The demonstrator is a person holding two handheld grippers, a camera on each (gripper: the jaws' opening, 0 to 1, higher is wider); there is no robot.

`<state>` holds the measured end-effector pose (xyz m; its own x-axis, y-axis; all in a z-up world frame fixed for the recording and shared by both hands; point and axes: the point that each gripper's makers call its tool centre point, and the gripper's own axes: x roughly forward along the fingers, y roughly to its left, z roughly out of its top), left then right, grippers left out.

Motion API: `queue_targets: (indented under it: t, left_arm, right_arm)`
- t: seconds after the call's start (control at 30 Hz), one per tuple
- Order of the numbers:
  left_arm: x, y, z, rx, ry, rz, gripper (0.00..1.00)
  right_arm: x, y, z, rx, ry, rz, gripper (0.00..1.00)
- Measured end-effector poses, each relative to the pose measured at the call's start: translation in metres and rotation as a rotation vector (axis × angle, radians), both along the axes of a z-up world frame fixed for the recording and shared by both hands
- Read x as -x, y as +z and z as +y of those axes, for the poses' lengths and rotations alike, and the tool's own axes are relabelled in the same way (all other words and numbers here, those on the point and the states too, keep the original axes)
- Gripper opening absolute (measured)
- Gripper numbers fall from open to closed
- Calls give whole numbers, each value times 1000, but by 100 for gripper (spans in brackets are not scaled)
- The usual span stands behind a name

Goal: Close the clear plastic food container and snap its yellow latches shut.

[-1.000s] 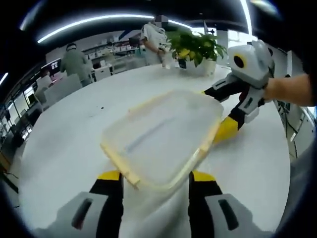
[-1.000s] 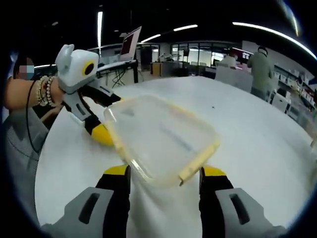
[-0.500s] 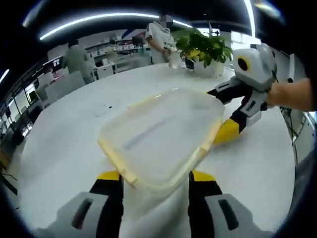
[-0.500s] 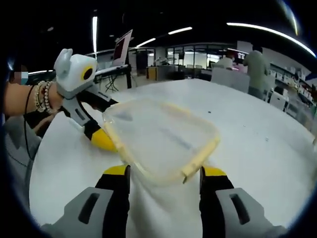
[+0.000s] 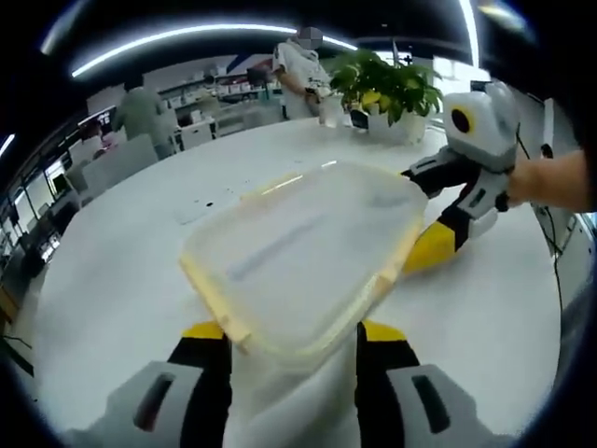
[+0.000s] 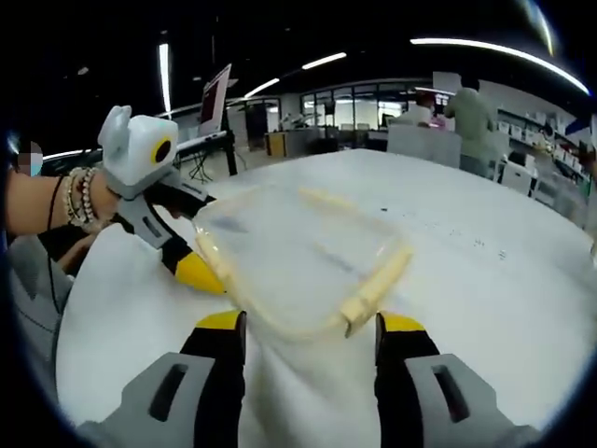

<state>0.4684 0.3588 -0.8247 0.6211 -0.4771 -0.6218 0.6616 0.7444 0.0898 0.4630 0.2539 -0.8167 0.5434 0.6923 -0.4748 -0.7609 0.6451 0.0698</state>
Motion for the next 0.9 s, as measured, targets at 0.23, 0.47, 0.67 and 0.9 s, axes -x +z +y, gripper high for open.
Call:
queue_targets:
  t: [0.23, 0.47, 0.67, 0.9]
  left_arm:
    - [1, 0, 1, 5, 3, 4, 49]
    - [9, 4, 11, -8, 25, -4, 53]
    - [26, 13, 24, -1, 50, -13, 66]
    - [56, 31, 43, -37, 33, -38, 67]
  right_arm:
    - [4, 3, -3, -3, 4, 18, 53]
    - [17, 3, -16, 80, 10, 13, 57]
    - [29, 15, -25, 84, -29, -10, 60]
    - [55, 31, -33, 43, -56, -19, 61]
